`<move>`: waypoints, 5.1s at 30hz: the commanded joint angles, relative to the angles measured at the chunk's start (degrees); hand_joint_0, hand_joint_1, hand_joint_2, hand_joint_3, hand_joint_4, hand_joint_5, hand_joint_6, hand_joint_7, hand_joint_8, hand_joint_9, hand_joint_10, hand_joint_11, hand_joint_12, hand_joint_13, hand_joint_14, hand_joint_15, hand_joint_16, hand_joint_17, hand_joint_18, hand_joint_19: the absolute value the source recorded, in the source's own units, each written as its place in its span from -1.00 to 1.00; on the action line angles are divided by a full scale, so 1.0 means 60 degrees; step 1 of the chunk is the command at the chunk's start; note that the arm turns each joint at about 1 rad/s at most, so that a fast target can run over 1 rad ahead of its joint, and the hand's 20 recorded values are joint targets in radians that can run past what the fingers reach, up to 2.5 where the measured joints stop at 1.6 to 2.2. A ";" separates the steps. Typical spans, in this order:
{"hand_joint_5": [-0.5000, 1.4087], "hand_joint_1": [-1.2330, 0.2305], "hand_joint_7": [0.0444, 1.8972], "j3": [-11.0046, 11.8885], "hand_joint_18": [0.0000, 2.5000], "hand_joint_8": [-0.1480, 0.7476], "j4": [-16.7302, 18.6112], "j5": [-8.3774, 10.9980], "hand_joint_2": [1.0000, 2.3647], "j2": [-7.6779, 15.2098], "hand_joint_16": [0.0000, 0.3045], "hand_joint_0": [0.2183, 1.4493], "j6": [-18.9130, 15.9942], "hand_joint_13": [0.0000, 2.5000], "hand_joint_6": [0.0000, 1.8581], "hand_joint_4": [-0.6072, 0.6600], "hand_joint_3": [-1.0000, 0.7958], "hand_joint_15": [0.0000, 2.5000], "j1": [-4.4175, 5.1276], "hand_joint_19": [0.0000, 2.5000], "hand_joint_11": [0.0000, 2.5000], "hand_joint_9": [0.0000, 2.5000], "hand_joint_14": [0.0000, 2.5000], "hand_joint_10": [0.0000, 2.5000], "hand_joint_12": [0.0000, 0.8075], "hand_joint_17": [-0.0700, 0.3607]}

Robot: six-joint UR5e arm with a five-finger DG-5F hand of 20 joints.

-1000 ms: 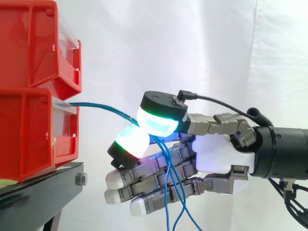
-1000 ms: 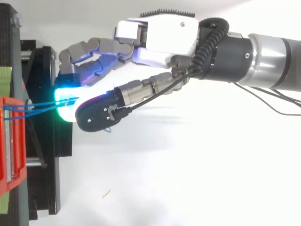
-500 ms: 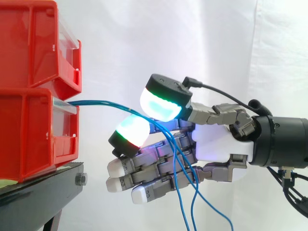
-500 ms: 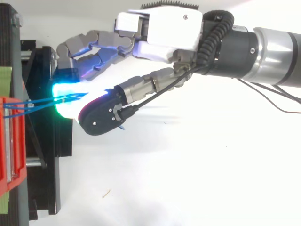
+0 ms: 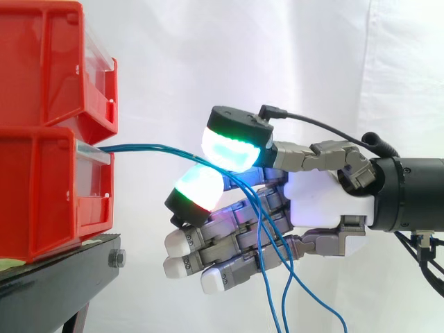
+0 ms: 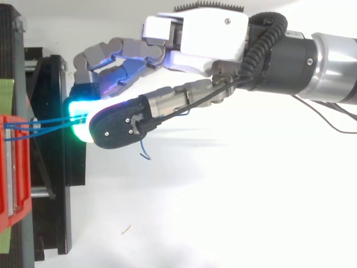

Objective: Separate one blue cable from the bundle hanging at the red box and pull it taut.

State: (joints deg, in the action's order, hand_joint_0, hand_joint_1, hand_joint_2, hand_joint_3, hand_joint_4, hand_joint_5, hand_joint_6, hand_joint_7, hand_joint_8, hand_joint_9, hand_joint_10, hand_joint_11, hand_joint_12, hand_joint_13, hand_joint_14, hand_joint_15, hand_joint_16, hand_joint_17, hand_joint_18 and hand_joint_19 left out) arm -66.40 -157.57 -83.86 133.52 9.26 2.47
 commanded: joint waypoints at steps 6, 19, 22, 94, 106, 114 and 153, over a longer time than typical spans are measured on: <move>-0.61 -0.32 0.16 -0.0007 -0.48 0.17 -0.0018 0.0002 -0.99 -0.0003 -0.65 -0.27 0.0024 -0.56 -0.31 0.34 -0.02 -0.88 0.0013 -0.83 -0.74 -0.39 -1.00 -1.00 0.00 -0.11; -0.70 -0.42 -0.05 -0.0080 -0.50 0.11 -0.0721 0.0002 -1.00 -0.0003 -0.68 -0.31 0.0170 -0.57 -0.05 0.32 -0.44 -0.86 0.0145 -0.81 -0.61 -0.42 -1.00 -0.99 -0.04 -0.17; -0.69 -0.34 -0.04 -0.0168 -0.49 0.13 -0.0868 0.0017 -1.00 -0.0003 -0.67 -0.46 0.0156 -0.57 -0.06 0.33 -0.44 -0.86 0.0218 -0.81 -0.60 -0.41 -1.00 -0.99 -0.02 -0.15; -0.66 -0.59 0.10 -0.0021 -0.41 0.12 -0.0326 0.0295 -1.00 -0.0076 -0.65 -0.46 0.0346 -0.55 -0.03 0.23 -0.44 -0.83 0.0306 -0.79 -0.46 -0.35 -0.99 -0.99 0.00 -0.12; -0.65 -0.31 0.04 -0.0021 -0.39 0.20 -0.0282 0.0309 -1.00 -0.0062 -0.60 -0.64 0.0346 -0.54 -0.07 0.28 -0.44 -0.83 0.0306 -0.79 -0.48 -0.33 -0.99 -0.99 0.10 -0.03; -0.65 0.01 0.06 -0.0036 -0.42 0.17 -0.0267 0.0309 -1.00 -0.0062 -0.62 -0.54 0.0346 -0.55 -0.09 0.26 -0.44 -0.82 0.0306 -0.75 -0.50 -0.32 -0.99 -0.99 0.05 -0.07; -0.66 -0.06 0.10 -0.0036 -0.58 0.19 -0.0179 0.0324 -0.99 -0.0062 -0.59 -0.41 0.0419 -0.71 -0.10 0.23 -0.24 -0.87 0.0306 -0.75 -0.54 -0.41 -1.00 -0.99 0.09 -0.01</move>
State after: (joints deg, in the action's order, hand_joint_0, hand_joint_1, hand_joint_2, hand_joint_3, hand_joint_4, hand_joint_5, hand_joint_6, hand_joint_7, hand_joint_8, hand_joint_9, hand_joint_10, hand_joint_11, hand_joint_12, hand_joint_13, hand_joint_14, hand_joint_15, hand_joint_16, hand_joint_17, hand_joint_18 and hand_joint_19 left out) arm -66.63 -158.70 -81.94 133.13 11.69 4.30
